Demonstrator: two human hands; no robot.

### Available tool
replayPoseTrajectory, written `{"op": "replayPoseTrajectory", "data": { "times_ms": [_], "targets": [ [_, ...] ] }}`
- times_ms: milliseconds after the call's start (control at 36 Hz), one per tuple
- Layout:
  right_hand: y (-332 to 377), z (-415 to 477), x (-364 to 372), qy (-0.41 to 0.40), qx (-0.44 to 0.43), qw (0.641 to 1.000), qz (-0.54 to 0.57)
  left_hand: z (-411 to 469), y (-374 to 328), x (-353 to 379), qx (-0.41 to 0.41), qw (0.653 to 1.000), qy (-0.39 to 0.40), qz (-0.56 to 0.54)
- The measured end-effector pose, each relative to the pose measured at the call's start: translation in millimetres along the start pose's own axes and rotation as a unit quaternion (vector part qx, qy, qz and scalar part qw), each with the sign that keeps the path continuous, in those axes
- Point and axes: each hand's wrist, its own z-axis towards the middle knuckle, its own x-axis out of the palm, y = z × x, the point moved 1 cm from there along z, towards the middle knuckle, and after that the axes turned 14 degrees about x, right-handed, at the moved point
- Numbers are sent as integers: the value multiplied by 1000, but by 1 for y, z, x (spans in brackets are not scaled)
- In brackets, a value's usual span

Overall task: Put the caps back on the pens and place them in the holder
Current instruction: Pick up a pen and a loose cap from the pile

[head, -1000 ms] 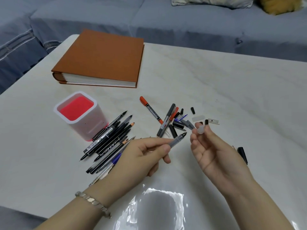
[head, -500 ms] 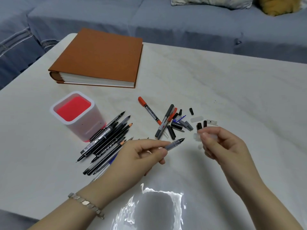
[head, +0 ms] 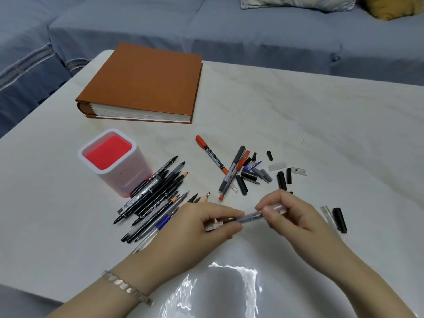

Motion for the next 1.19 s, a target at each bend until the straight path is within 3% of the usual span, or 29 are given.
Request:
{"op": "replayPoseTrajectory", "data": {
  "times_ms": [111,250,361,444,528,639,694,778,889,972,1194],
  "targets": [
    [-7,-3,8,-13,-16,999,-27,-2,4,6,-8,1000,-13,-1],
    [-8,-5,13,-45,-77,996,-17,5,2,10,-82,986,-11,-146],
    [-4,-4,11,-3,-121,992,-35,8,7,2,-201,917,104,-328],
    [1,2,8,41,-104,991,-69,5,13,-3,-248,877,159,-381],
    [-3,23,9,45,-62,986,-145,5,18,-5,-247,910,98,-317],
    [-18,63,21,-113,-48,953,-278,7,35,-13,-201,970,-59,-125],
    [-21,79,30,-170,-11,931,-323,6,41,-18,-146,985,-92,-24],
    [-18,95,42,-184,29,902,-390,7,43,-25,-84,985,-131,75],
    [-13,102,49,-188,40,890,-414,15,43,-28,-43,972,-133,189],
    [-13,97,45,-197,45,888,-413,31,38,-24,-66,975,-132,164],
    [-19,64,13,-180,98,938,-279,84,46,4,-137,962,-55,230]
  ]
}}
